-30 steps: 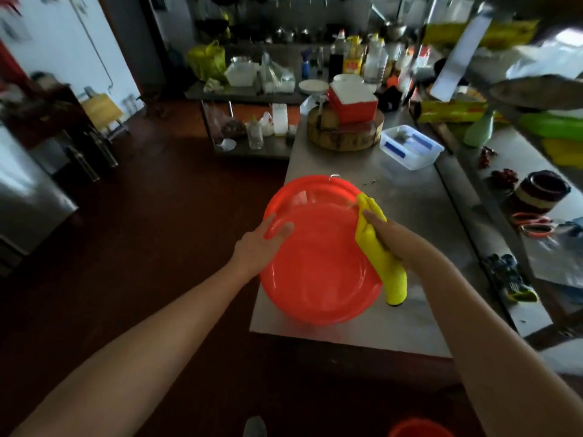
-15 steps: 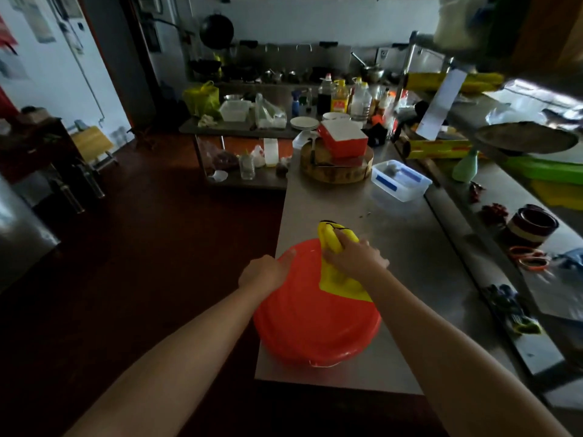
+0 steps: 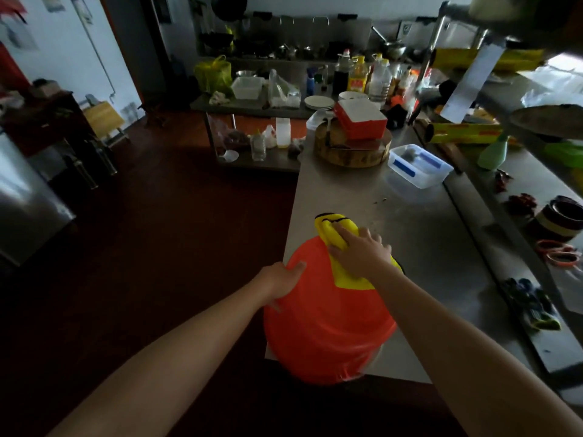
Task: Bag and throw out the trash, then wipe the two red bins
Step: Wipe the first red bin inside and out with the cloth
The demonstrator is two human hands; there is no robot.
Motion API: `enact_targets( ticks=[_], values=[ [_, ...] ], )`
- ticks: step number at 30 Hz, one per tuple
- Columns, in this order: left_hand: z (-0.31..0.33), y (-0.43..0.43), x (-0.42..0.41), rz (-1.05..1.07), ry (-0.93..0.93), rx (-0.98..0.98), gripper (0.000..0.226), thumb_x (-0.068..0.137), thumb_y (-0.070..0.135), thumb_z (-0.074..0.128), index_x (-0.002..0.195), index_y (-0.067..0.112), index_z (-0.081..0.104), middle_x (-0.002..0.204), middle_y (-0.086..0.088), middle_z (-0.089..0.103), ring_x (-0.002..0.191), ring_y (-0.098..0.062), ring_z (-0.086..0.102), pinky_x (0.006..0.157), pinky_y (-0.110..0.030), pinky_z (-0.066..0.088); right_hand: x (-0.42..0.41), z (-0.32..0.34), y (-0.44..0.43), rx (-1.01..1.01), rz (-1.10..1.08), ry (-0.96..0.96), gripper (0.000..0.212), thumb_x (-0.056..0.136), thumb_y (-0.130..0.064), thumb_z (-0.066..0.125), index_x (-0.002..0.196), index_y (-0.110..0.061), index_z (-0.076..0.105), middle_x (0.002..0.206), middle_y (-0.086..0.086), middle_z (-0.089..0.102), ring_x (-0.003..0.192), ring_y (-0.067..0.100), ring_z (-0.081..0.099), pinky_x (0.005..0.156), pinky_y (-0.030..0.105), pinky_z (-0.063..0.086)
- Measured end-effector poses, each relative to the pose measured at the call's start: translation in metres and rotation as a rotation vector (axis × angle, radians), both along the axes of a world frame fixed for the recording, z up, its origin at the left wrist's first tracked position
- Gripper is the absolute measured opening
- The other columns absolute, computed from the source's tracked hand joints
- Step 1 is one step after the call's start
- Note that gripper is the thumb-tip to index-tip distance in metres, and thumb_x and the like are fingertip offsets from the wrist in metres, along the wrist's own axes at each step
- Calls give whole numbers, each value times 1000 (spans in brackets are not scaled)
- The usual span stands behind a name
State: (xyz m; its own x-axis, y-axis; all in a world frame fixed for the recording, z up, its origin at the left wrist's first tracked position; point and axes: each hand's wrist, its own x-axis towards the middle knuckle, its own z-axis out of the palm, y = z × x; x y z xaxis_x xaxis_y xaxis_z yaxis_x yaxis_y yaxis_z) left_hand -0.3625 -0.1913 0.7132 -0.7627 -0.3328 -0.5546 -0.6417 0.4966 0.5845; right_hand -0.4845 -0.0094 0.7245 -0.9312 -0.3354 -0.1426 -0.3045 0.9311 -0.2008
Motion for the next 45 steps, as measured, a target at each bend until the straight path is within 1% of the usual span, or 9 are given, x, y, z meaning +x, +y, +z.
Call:
enact_targets(
  ticks=[4,10,13,20,30,36,39,41,45],
  values=[
    [-33,20,21,-79,-36,-276,65,106,53,23,152,10,35,142,-23,52,124,-41,57,102,-42,48,24,-34,-3,113,125,58,65,87,-84,21,147,-60,13,151,1,38,134,37,39,103,58,33],
    [-55,24,40,-147,218,-459,59,102,60,9,158,42,7,166,-1,20,151,-32,21,118,-57,23,35,-41,10,73,174,150,63,93,-78,20,151,-57,13,162,-5,27,141,34,31,109,57,29],
    [-62,24,42,-160,293,-570,59,100,61,3,156,46,6,168,3,16,154,-30,12,120,-59,17,49,-42,15,73,178,166,62,94,-76,21,153,-55,14,166,-6,19,147,35,22,113,58,26],
    [-68,23,27,-69,293,-521,74,90,65,-7,155,42,19,163,1,29,150,-31,23,119,-58,20,69,-43,41,96,176,143,62,95,-76,19,154,-55,14,168,-9,11,153,33,11,119,60,17],
    [-56,30,-33,-97,372,-522,55,104,53,16,147,29,42,148,-1,49,137,-26,42,114,-52,30,15,-50,33,42,76,116,62,95,-73,27,151,-47,25,170,-8,2,156,33,-6,119,69,3],
    [-54,43,7,-355,533,-651,83,97,73,10,158,20,27,162,-5,29,150,-26,23,121,-46,21,-7,-50,32,67,-17,101,67,86,-78,23,149,-54,21,169,-13,5,154,37,7,114,73,9],
    [-71,40,36,-585,474,-672,104,83,90,12,162,21,5,169,-1,-6,156,-21,-5,125,-47,6,-1,-45,23,91,-43,100,63,90,-76,27,149,-56,22,169,-12,6,152,39,11,111,71,17],
    [-80,37,40,-629,462,-676,110,80,92,15,160,21,-13,166,1,-23,153,-18,-19,126,-44,0,8,-43,17,81,-38,79,62,92,-74,27,150,-56,20,169,-13,6,152,40,10,110,70,20],
    [-85,40,42,-587,468,-648,110,82,90,15,155,17,-24,164,-3,-25,152,-17,-20,127,-40,3,37,-47,0,56,20,72,62,92,-73,25,151,-55,16,169,-12,7,152,41,8,106,70,20]
  ],
)
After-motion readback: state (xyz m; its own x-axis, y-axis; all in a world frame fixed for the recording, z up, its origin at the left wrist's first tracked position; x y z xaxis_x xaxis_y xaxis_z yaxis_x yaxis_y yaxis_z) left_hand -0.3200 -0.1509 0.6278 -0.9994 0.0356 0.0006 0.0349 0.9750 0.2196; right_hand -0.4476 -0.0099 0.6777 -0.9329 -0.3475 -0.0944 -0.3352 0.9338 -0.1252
